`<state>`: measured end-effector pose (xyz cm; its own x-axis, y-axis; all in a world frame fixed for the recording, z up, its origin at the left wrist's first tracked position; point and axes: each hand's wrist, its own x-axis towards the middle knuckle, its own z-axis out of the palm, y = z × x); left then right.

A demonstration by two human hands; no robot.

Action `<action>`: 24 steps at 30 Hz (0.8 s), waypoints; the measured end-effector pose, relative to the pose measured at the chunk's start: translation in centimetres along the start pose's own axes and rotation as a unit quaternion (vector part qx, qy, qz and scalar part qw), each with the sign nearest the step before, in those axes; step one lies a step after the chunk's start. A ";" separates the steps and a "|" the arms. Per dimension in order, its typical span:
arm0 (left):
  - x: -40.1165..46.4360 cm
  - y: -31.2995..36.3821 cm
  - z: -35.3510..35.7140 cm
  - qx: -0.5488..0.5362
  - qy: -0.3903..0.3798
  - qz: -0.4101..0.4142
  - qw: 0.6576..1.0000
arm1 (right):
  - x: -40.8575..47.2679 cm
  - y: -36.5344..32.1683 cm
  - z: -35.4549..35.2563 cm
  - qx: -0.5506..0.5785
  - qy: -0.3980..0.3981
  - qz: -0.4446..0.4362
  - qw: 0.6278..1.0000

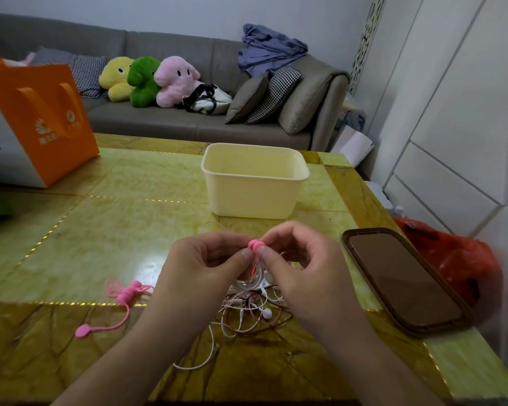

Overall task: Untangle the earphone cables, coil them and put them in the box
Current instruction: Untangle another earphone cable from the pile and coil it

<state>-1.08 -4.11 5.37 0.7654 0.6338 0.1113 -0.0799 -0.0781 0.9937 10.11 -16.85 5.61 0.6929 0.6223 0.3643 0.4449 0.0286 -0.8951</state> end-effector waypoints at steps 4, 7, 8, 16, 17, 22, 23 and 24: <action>-0.1 0.0 0.2 0.012 -0.018 0.021 1.000 | 0.0 0.2 0.0 0.002 0.017 0.011 1.000; -0.1 0.0 0.1 0.022 -0.027 0.027 0.999 | 0.1 0.2 -0.2 -0.002 0.009 0.019 1.000; -0.1 -0.1 0.0 0.021 -0.028 0.026 0.999 | 0.1 0.2 -0.3 -0.002 0.004 0.026 1.000; 0.2 -0.4 0.0 0.023 -0.038 0.022 0.999 | 0.3 0.3 -0.4 0.040 -0.008 0.075 0.996; 0.2 -0.4 0.0 0.027 -0.040 0.027 0.999 | 0.3 0.4 -0.4 0.048 -0.007 0.087 0.995; 0.0 -0.5 0.1 0.022 -0.003 0.053 0.998 | 0.4 0.4 -0.4 0.085 -0.046 0.118 0.988; 0.0 -0.6 0.1 0.020 0.007 0.056 0.998 | 0.4 0.4 -0.4 0.081 -0.059 0.120 0.988; 0.1 -0.7 0.1 0.019 0.014 0.059 0.998 | 0.4 0.4 -0.4 0.075 -0.064 0.121 0.988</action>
<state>-0.88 -4.13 4.68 0.7335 0.6402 0.2284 -0.1438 -0.1823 0.9727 10.78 -16.91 5.51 0.6865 0.7192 0.1074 0.1788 -0.0238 -0.9836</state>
